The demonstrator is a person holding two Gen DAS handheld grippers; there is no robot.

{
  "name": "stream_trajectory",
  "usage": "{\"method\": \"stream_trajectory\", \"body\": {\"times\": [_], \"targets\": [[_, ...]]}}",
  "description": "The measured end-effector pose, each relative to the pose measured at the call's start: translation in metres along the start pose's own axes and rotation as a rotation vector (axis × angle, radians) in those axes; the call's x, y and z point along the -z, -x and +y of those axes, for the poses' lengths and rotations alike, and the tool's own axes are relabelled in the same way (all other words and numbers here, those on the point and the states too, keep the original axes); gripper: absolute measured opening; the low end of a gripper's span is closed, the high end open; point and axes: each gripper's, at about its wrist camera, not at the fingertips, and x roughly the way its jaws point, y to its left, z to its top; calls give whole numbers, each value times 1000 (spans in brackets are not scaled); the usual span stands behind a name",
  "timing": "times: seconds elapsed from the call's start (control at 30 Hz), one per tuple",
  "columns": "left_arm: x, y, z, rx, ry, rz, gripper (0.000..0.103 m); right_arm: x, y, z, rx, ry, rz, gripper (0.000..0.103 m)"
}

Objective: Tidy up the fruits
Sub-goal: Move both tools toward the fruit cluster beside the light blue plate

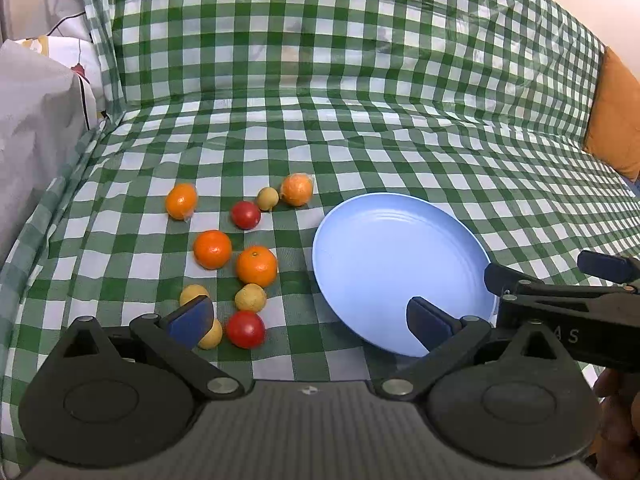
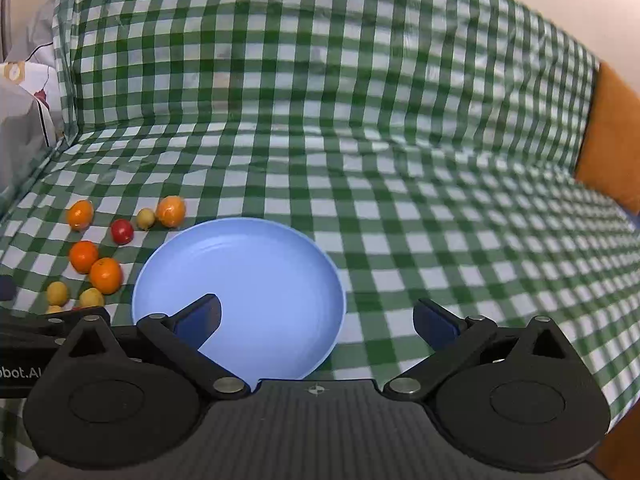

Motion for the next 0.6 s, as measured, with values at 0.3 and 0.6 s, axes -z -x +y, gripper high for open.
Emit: {"method": "stream_trajectory", "body": {"times": [0.3, 0.6], "targets": [[-1, -2, 0, 6, -4, 7, 103, 0, -5, 4, 4, -13, 3, 101], [-1, -4, 0, 11, -5, 8, 103, -2, -9, 11, 13, -29, 15, 101]]}}
